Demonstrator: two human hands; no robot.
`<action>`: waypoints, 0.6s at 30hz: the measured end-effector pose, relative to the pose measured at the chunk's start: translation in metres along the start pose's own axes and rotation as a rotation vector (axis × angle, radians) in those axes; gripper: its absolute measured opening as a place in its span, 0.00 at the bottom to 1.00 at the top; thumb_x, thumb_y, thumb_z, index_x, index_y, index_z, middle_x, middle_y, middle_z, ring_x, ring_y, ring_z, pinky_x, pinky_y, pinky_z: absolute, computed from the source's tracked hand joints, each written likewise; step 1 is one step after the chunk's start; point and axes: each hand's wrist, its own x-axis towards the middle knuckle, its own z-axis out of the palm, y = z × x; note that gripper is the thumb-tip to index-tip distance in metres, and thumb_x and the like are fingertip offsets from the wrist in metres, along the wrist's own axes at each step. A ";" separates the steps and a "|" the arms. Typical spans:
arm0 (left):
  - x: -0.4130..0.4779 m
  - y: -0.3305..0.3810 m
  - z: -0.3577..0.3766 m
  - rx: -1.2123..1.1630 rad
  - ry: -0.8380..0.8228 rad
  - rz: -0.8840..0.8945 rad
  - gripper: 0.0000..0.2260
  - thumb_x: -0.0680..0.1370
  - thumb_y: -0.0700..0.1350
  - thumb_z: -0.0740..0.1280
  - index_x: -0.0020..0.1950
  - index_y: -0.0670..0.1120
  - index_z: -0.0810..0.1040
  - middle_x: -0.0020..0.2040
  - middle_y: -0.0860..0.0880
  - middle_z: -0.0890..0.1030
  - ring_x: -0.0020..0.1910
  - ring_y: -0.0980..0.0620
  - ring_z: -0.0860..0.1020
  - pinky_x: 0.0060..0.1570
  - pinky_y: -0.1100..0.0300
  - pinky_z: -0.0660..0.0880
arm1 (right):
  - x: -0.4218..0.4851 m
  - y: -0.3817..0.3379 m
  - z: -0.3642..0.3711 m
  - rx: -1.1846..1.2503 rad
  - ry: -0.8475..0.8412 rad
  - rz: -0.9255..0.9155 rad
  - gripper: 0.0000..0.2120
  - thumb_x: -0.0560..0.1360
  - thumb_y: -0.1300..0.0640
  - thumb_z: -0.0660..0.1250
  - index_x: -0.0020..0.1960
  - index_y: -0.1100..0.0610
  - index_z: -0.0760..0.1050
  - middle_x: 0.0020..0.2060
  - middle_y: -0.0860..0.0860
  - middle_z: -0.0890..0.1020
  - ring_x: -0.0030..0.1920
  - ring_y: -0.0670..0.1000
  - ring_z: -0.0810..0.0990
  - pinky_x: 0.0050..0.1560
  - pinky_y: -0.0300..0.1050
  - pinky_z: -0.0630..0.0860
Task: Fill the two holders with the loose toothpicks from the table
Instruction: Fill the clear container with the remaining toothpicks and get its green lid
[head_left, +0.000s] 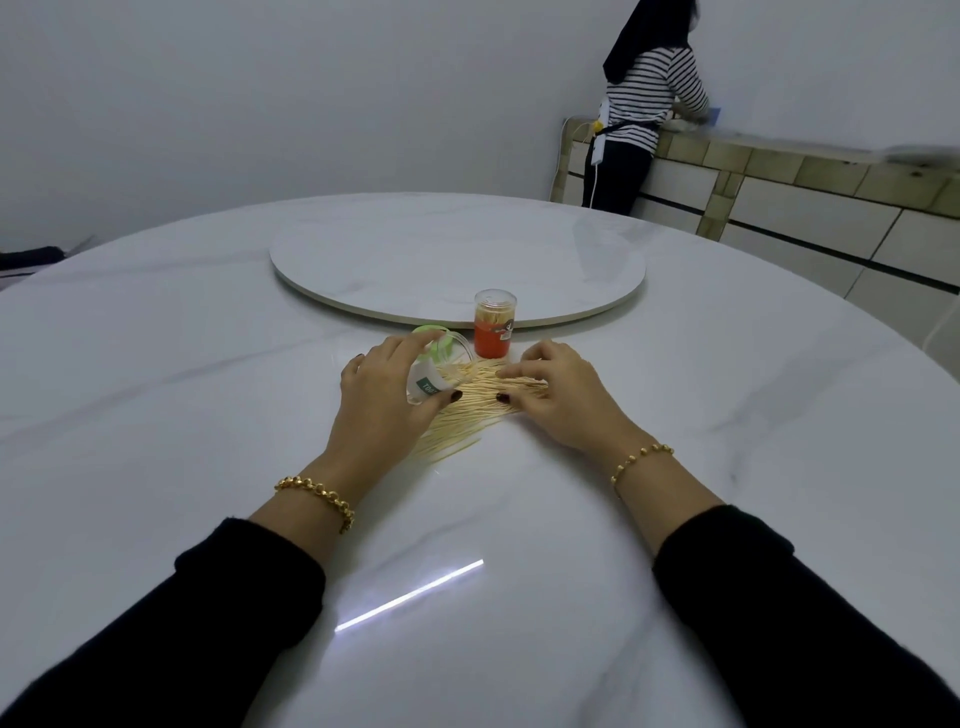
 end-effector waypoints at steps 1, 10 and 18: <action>0.000 0.000 0.000 0.001 0.000 0.002 0.25 0.70 0.50 0.75 0.65 0.50 0.73 0.57 0.51 0.78 0.58 0.50 0.74 0.62 0.48 0.66 | 0.000 -0.004 0.001 -0.063 -0.045 -0.009 0.15 0.74 0.48 0.70 0.59 0.48 0.80 0.52 0.46 0.74 0.57 0.50 0.71 0.58 0.50 0.68; -0.001 0.001 0.000 0.005 -0.009 0.000 0.25 0.70 0.50 0.75 0.66 0.51 0.73 0.57 0.52 0.78 0.58 0.50 0.74 0.62 0.47 0.66 | -0.001 -0.025 0.006 -0.297 -0.064 -0.106 0.11 0.78 0.49 0.64 0.58 0.49 0.80 0.55 0.48 0.74 0.59 0.50 0.69 0.55 0.48 0.62; 0.000 0.003 -0.002 -0.009 0.004 -0.006 0.25 0.70 0.49 0.75 0.65 0.50 0.74 0.56 0.51 0.79 0.56 0.50 0.75 0.60 0.46 0.69 | 0.000 -0.022 0.010 -0.249 0.049 -0.073 0.07 0.77 0.55 0.65 0.50 0.54 0.82 0.50 0.49 0.78 0.56 0.53 0.73 0.52 0.48 0.62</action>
